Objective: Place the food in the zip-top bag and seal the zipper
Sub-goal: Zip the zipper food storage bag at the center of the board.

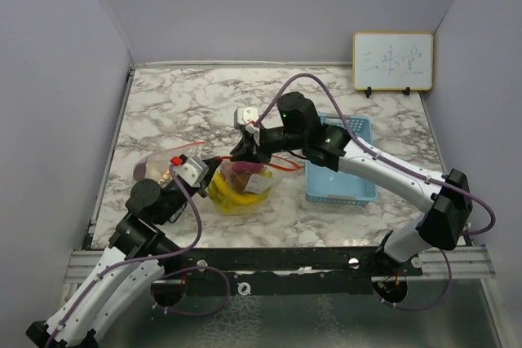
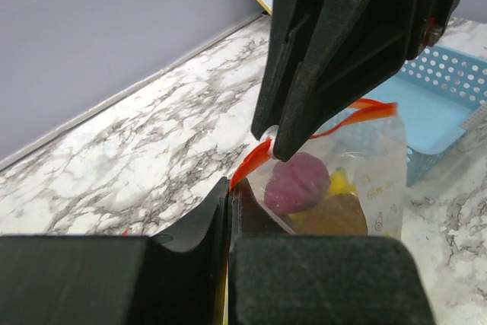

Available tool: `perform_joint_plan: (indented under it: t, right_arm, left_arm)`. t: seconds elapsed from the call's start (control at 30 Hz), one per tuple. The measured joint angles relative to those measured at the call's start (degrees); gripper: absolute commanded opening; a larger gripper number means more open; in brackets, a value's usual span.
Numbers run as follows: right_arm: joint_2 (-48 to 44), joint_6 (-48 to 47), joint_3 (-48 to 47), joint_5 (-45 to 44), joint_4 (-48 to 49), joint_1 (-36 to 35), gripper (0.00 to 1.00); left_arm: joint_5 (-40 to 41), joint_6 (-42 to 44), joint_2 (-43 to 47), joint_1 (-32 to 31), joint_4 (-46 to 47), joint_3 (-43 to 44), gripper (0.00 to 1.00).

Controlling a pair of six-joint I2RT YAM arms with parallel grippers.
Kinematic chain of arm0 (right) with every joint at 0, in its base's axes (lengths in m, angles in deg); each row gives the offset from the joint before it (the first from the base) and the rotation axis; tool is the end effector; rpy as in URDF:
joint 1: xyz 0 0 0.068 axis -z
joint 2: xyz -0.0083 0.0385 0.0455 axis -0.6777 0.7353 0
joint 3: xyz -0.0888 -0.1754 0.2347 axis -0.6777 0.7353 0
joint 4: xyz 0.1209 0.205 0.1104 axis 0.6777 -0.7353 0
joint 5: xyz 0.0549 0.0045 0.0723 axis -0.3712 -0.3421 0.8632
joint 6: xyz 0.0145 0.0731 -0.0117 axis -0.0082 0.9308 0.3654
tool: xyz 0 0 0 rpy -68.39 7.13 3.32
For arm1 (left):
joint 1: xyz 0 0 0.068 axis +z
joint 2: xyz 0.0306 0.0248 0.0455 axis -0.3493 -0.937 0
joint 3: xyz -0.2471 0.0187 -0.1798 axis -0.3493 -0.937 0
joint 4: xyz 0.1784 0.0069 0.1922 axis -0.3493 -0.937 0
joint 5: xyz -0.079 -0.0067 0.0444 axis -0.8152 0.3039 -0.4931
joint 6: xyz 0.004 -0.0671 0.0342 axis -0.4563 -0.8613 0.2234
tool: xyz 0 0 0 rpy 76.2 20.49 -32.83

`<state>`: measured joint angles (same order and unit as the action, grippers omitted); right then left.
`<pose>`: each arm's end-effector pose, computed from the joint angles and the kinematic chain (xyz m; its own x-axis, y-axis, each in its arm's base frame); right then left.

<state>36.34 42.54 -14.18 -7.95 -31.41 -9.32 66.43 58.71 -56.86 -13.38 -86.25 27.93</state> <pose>0.2040 0.3214 0.3784 0.0654 -0.3199 -0.9452 -0.9979 -0.0209 -0.0620 0.0885 -0.0708 0.3134 0.1483 0.0513 -0.9876 0.6619 0.7368 0.1376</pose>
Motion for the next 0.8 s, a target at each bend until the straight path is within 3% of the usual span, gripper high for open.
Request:
perform_joint_plan:
  t: [0.2,0.47,0.63,0.8]
  right_arm:
    - [-1.75,0.28,3.23,-3.82,-0.15,1.03,0.02]
    - [-8.02,2.64,11.65,-11.52,-0.07,3.39,0.02]
    - [-9.79,5.68,14.05,-19.34,-0.72,3.87,0.02]
    - [-9.68,8.52,14.43,-26.56,-2.29,3.96,0.02]
  left_arm:
    - [5.18,-0.96,2.21,-0.04,-0.74,-0.04,0.0]
    - [18.91,-2.49,4.09,-0.17,0.26,-0.55,0.0]
    - [28.3,-2.73,4.42,-0.17,1.64,-0.76,0.0]
    - [31.54,-2.89,3.98,-0.17,2.64,-0.76,0.0]
